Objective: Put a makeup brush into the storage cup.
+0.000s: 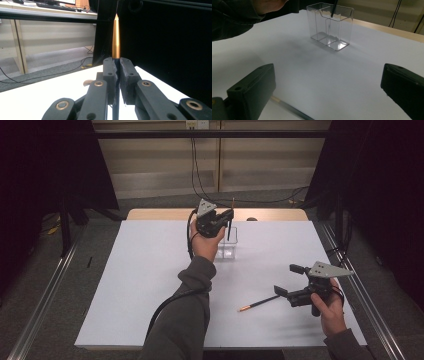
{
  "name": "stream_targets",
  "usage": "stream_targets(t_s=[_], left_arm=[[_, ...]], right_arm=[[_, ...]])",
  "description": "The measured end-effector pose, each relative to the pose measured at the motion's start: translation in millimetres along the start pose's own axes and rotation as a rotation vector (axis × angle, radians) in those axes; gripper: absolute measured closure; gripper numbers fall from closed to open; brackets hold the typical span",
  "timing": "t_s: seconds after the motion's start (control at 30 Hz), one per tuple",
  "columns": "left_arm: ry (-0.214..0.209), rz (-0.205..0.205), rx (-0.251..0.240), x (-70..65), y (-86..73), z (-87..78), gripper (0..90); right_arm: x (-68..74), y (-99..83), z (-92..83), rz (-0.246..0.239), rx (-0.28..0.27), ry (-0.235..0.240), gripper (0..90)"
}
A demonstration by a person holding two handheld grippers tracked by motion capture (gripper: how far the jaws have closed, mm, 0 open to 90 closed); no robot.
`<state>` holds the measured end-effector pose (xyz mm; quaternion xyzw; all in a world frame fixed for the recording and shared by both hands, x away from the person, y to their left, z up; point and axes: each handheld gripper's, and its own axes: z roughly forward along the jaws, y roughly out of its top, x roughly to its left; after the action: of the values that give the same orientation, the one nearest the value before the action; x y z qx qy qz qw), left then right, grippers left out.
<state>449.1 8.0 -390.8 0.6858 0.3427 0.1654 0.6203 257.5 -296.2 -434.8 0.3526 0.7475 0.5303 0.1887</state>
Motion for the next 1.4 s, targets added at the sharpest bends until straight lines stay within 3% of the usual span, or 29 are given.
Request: stream_targets(t_s=[0.17, 0.43, 0.63, 0.97, 1.3, 1.4], left_arm=[[0.001, 0.015, 0.01, 2.0, -1.1, -1.4, 83.8], [-0.001, -0.007, -0.005, 4.0, -4.5, -1.3, 83.8], [0.005, 0.002, 0.012, 4.4, -5.1, -2.6, 83.8], [0.002, -0.01, -0.005, 4.1, -7.0, -2.1, 83.8], [-0.002, 0.006, 0.017, 5.4, -10.6, -3.1, 83.8], [0.017, -0.002, 0.019, 4.3, -12.5, -3.2, 83.7]], right_arm=[[-0.5, 0.1, -0.5, 0.001, -0.004, 0.004, 0.0], [0.1, 0.1, -0.1, 0.0, -0.002, -0.002, 0.0], [-0.5, -0.5, 0.1, 0.003, -0.004, 0.0, 0.0], [-0.2, -0.3, 0.4, 0.0, -0.004, 0.0, 0.0], [0.0, -0.3, 0.6, -0.001, -0.003, 0.001, 0.0], [0.4, 0.3, 0.3, -0.002, -0.004, 0.003, 0.0]])
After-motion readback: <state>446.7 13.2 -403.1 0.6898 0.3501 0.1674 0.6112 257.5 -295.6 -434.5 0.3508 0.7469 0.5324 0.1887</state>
